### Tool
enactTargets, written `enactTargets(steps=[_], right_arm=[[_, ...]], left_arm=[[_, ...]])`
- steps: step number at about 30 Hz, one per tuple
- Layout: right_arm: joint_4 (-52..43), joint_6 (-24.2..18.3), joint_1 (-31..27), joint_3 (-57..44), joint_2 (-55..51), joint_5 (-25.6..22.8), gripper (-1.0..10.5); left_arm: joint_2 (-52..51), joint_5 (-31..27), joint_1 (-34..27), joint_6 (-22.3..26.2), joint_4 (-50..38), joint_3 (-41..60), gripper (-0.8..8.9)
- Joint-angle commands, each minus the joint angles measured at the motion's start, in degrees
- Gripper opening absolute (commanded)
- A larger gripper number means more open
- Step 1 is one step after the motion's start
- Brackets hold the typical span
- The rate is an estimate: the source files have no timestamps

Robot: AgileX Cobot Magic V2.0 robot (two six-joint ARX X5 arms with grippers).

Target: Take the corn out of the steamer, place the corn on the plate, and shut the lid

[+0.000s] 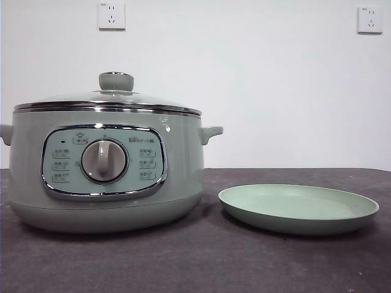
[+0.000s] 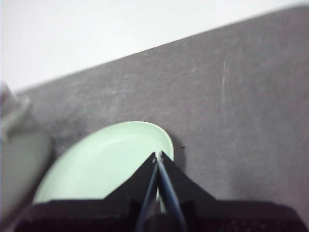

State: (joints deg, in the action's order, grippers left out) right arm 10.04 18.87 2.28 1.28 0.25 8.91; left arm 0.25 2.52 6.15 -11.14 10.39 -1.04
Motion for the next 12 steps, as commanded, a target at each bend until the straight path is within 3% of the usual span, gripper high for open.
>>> enactTargets(steps=[1,12], right_arm=[[0.3,14.0,0.1,-0.7,-0.2,0.0,0.0],[0.7,15.1,0.1,1.0,0.0,1.7,-0.1]], left_arm=[[-0.2,4.9,-0.1,-9.5,-0.3,0.8,-0.03],[-0.2,9.6,-0.1,-13.1,1.2,-0.3,-0.07]])
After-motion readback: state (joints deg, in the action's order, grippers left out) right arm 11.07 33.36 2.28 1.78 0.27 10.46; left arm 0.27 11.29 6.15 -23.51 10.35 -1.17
